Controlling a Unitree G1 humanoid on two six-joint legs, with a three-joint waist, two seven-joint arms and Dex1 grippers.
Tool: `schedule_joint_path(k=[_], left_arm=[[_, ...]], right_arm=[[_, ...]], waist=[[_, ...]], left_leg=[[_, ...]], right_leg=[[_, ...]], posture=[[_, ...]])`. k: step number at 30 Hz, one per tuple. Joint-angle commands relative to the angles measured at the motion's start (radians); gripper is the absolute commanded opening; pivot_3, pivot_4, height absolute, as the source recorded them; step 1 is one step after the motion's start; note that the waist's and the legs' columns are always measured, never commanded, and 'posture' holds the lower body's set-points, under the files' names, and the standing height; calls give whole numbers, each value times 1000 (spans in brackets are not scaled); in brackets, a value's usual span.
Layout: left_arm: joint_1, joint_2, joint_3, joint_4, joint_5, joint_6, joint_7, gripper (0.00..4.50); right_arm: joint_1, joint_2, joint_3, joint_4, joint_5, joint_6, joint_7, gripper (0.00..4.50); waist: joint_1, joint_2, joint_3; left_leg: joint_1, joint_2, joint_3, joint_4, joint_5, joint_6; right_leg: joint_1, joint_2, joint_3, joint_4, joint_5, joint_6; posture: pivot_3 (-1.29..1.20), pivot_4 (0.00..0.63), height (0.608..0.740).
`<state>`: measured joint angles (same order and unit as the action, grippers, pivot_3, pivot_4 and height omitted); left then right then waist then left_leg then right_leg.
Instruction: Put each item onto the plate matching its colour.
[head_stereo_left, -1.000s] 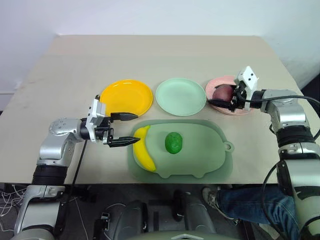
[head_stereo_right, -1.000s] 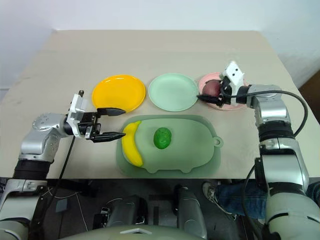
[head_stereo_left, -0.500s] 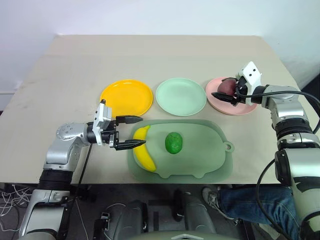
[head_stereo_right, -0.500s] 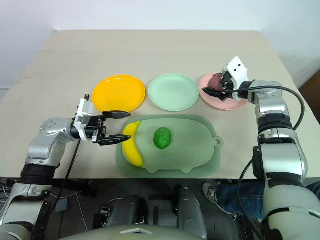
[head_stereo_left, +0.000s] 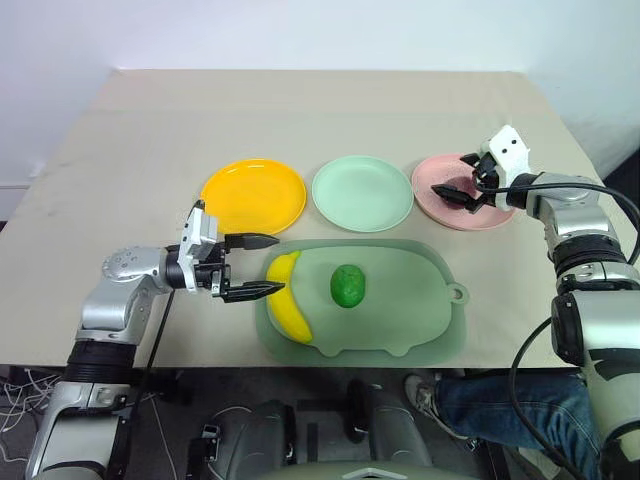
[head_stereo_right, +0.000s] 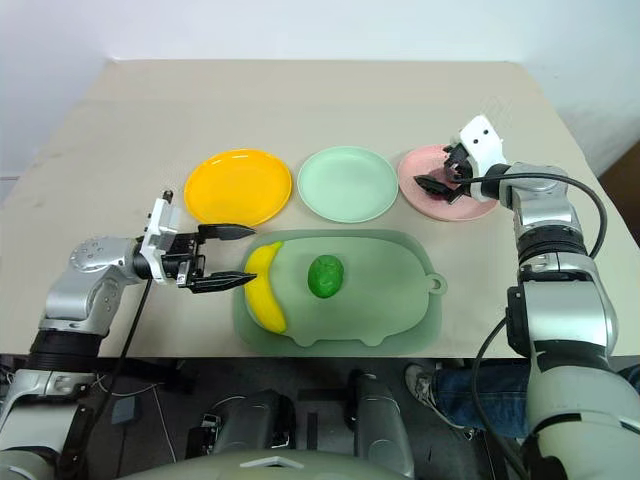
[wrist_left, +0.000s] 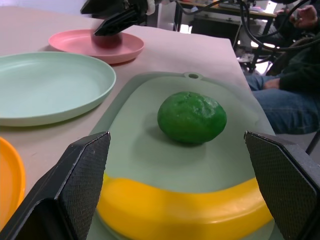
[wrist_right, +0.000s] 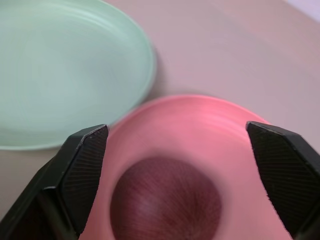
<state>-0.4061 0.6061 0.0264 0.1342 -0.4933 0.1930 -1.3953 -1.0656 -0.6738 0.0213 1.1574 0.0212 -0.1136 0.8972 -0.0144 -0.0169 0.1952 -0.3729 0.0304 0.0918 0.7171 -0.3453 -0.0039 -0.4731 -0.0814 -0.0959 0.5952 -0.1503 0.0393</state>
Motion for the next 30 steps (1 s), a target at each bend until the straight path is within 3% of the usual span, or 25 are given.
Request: schedule_joint_path(k=[1, 4, 8, 15, 24, 30], left_arm=[[-10, 13, 27, -45, -36, 8, -6, 4500], [-15, 20, 34, -51, -45, 13, -9, 4500], [-18, 36, 49, -59, -58, 14, -10, 4500], [3, 72, 68, -65, -67, 13, -21, 4500], [37, 102, 60, -101, -81, 34, -58, 4500], [35, 141, 73, -99, -81, 40, -77, 4500]], right_arm=[[-37, -13, -37, -9, 18, -21, 38, 4471], [-38, 3, -51, -28, 35, -5, 62, 4471], [-20, 29, -110, -131, 147, 74, 228, 4471], [142, 41, -129, -563, 362, 443, 429, 4471], [418, 45, -10, -964, 400, 607, 459, 4471], [468, 54, 9, -1036, 430, 658, 448, 4471]], waist=[[0, 0, 0], [0, 0, 0], [-1, 0, 0], [7, 1, 0], [3, 1, 0], [4, 1, 0]], left_leg=[[0, 0, 0, 0, 0, 0], [0, 0, 0, 0, 0, 0], [0, 0, 0, 0, 0, 0], [0, 2, -1, 0, 0, 0], [0, 0, -3, 1, 0, 1], [0, 0, -4, 0, -1, 1]], right_leg=[[0, 0, 0, 0, 0, 0], [0, 0, 0, 0, 0, 0], [0, 0, 0, 0, 0, 0], [0, 0, 0, 0, 0, 0], [0, 0, -1, 0, 0, 0], [0, 0, -1, 0, 0, 0]], posture=[[0, 150, 740], [0, 150, 740], [0, 150, 740], [0, 150, 740], [0, 150, 740], [0, 150, 740]])
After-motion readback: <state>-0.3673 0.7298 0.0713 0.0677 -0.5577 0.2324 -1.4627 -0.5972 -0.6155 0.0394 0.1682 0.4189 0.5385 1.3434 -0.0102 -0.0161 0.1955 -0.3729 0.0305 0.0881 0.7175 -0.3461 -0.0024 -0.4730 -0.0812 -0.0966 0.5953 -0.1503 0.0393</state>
